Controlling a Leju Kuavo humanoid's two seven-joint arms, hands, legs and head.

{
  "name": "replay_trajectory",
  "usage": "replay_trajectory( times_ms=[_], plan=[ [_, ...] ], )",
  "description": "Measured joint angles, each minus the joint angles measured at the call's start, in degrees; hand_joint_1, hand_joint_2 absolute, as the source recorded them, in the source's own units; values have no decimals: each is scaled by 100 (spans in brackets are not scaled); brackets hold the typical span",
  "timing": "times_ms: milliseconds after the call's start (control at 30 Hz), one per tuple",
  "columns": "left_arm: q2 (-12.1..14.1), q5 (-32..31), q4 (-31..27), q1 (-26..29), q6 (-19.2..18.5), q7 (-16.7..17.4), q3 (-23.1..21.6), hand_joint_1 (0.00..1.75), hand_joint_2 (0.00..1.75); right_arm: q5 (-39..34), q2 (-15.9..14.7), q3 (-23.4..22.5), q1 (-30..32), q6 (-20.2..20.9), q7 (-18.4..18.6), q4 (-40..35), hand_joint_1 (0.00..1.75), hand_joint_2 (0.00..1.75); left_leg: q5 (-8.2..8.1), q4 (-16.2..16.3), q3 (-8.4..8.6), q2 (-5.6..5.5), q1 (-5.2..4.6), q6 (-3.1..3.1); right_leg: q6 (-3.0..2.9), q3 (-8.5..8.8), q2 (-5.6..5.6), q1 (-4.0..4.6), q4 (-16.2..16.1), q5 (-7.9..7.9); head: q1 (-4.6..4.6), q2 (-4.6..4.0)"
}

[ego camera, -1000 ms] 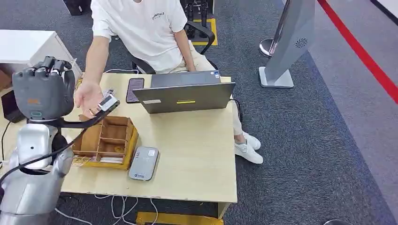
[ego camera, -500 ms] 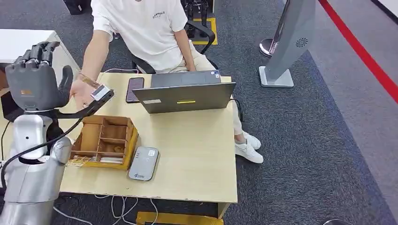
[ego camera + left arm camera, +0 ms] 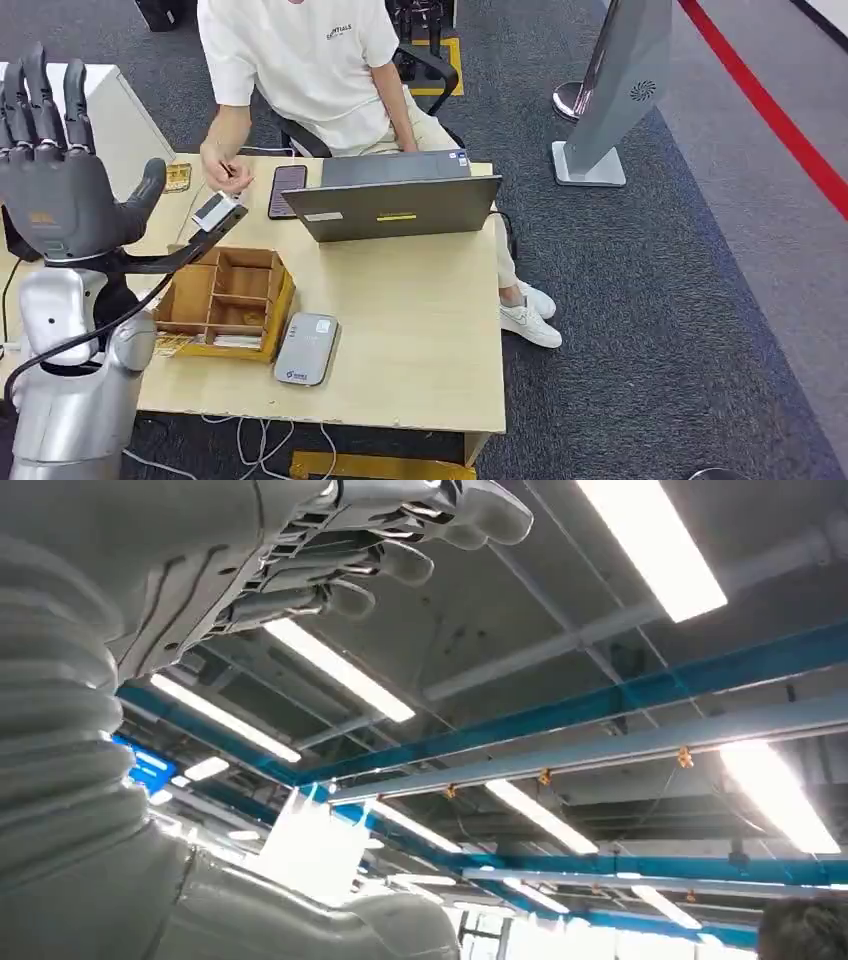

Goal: Pass the card to the sensor for recognition and then transmit it.

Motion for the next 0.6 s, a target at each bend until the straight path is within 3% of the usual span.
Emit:
replay_trajectory(
  times_ms=[200, 300, 400, 433, 500, 533, 600],
  plan=[
    [315, 5, -237, 558, 155, 7, 103, 0, 175, -136, -7, -63, 22, 0, 33, 0, 0, 175, -1, -3, -9, -1, 1, 0, 0, 3, 0, 1, 2, -1, 7, 0],
    [621, 204, -689, 1549, 619, -256, 536, 0, 175, -208, -7, -160, 46, 0, 70, 0, 0, 175, -27, -9, 23, 63, -1, -12, -14, 1, 68, -1, 5, -11, -9, 0],
    [750, 510, -1043, 2366, 934, -392, 1122, 0, 175, -302, -11, -230, 86, 0, 83, 0, 0, 175, -33, -14, 5, 54, 4, -13, -9, 11, 56, 3, 7, -25, 11, 0],
    [770, 886, -1249, 2814, 1034, -655, 1455, 0, 175, -321, -11, -269, 90, 0, 76, 0, 0, 175, -48, -16, 20, 64, 2, -21, -13, 13, 68, 2, 8, -33, 7, 0],
    [583, 2005, -1553, 3594, 781, -1756, 2394, 0, 175, -359, -15, -343, 148, 0, 70, 0, 0, 175, -66, -14, 45, 94, 2, -21, -18, 11, 98, 2, 4, -46, -20, 0],
    [314, 2568, -1627, 3693, 322, -2412, 3152, 0, 175, -378, -22, -378, 175, 0, 70, 0, 0, 175, -65, -14, 34, 76, 4, -19, -12, 12, 78, 3, 2, -55, -20, 0],
    [-64, 2962, -1707, 3724, -849, -3482, 4650, 0, 175, -367, -35, -444, 196, 0, 74, 0, 0, 175, -67, -13, 31, 58, 10, -18, -11, 16, 62, 7, 2, -60, 9, 0]
  ],
)
